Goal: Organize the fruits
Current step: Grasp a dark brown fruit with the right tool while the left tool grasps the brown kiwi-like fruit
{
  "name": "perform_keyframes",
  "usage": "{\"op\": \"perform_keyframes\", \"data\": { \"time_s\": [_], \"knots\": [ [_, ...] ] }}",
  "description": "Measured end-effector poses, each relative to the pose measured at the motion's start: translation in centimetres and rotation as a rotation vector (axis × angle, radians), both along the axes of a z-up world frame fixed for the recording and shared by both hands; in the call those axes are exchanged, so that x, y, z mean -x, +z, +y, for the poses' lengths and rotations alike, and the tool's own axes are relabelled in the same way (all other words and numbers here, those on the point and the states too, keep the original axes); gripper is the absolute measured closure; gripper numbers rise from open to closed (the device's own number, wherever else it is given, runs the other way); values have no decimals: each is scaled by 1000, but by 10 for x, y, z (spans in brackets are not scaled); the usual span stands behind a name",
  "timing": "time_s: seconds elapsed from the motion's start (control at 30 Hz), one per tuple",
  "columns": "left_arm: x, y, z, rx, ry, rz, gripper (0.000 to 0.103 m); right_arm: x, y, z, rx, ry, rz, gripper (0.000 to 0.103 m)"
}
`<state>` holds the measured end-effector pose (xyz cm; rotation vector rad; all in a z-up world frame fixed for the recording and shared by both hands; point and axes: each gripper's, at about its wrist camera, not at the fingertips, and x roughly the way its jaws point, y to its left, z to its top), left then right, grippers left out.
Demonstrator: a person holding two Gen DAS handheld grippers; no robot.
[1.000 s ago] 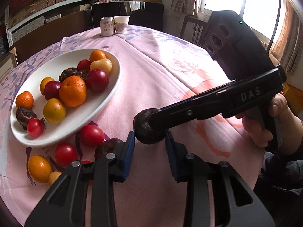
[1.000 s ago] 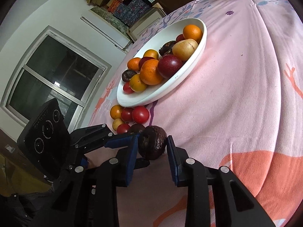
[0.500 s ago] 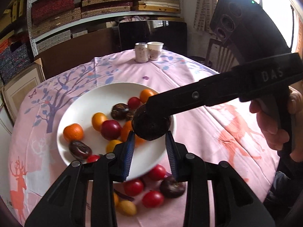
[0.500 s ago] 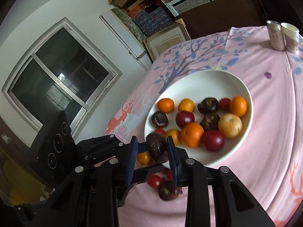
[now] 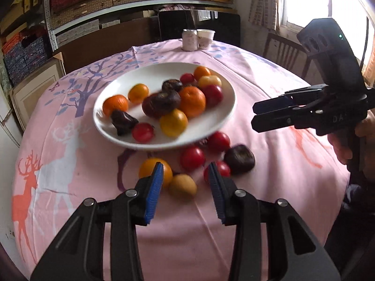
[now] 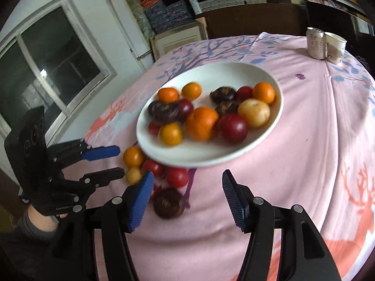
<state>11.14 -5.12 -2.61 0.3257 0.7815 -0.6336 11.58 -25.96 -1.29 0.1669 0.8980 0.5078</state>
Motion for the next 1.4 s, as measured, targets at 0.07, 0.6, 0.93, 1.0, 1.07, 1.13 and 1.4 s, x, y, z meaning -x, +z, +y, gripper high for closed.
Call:
{"op": "perform_keyframes", "data": {
  "time_s": [0.07,0.6,0.93,1.0,1.07,1.13,1.4],
  "knots": [
    [10,-13,0,-24,-5,11,64,14,-11,12,36,34,-6,42],
    [-17,-28,1,-4,43,101,68,14,-34,45,125,27,-4,62],
    [7,-13,26,81,90,52,72,39,-29,-4,-59,-34,-2,62],
    [2,-15,27,80,100,75,72,40,-26,-13,-94,-54,-2,62],
    [0,-18,23,62,91,89,72,42,-23,-19,-120,-61,-6,61],
    [2,-19,15,26,69,65,71,44,-22,-22,-134,-61,-8,61],
    [-16,-29,-4,-67,67,74,75,48,-32,-24,-147,-63,5,61]
  ]
}}
